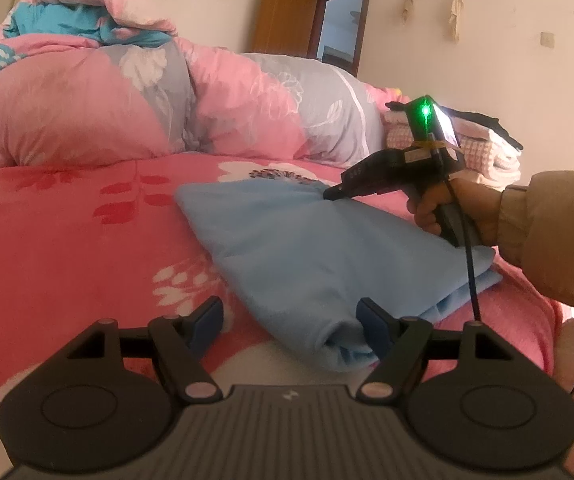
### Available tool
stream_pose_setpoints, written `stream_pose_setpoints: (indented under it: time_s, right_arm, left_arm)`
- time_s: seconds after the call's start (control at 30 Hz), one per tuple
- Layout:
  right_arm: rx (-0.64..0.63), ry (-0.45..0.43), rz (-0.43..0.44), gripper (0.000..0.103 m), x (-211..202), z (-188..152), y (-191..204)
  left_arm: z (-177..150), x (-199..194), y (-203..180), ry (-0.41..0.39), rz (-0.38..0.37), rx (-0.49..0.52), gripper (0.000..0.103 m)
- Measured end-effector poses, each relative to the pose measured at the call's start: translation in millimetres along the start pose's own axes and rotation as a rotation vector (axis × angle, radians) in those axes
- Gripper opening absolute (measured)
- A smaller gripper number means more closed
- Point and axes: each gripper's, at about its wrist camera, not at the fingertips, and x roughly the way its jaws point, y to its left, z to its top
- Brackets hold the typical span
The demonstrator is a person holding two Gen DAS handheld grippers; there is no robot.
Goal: Fold clothes
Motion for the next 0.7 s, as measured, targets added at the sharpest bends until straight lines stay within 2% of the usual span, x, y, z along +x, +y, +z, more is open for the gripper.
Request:
stream_pose_setpoints:
  time_s: [0.03,0.1,0.2,0.3,0.43,0.57,0.7]
  right_arm:
    - [0.018,0.009,0.000,0.007,-0.8,0.7,-2.3]
    - [0.062,0.020,0.003,0.017,-4.9,2.5,-7.5]
    - [0.165,-0.005,0.001,0.023,-34.5,2.6,-17.7]
    - [0.333,-0.038,0.021,0.025,-83.4,-7.7,-31.9]
    - [0.508,-0.030,0.083,0.025,-147.9,-40.0,-51.0]
    - [0.606,0.025,0.145,0.025,-184.7,-78.4,-44.3]
    - [0.682,0.059,0.136,0.025,-199.3,-107.0,-37.4]
  left_arm:
    - [0.0,0.1,0.2,0.001,0.000,-0.001,0.075]
    - [-0.2,0.0,1.0,0.001,-0.002,-0.004,0.075]
    - [-0.4,0.2,3.7,0.000,-0.010,-0.017,0.075]
    - [-0.9,0.4,6.2,0.000,-0.021,-0.031,0.075]
    - [-1.3,-0.6,10.6,0.000,-0.036,-0.058,0.075]
    - [-1.1,-2.0,12.1,0.006,-0.033,-0.066,0.075]
    - [-2.5,-6.5,9.6,0.008,-0.003,-0.045,0.075]
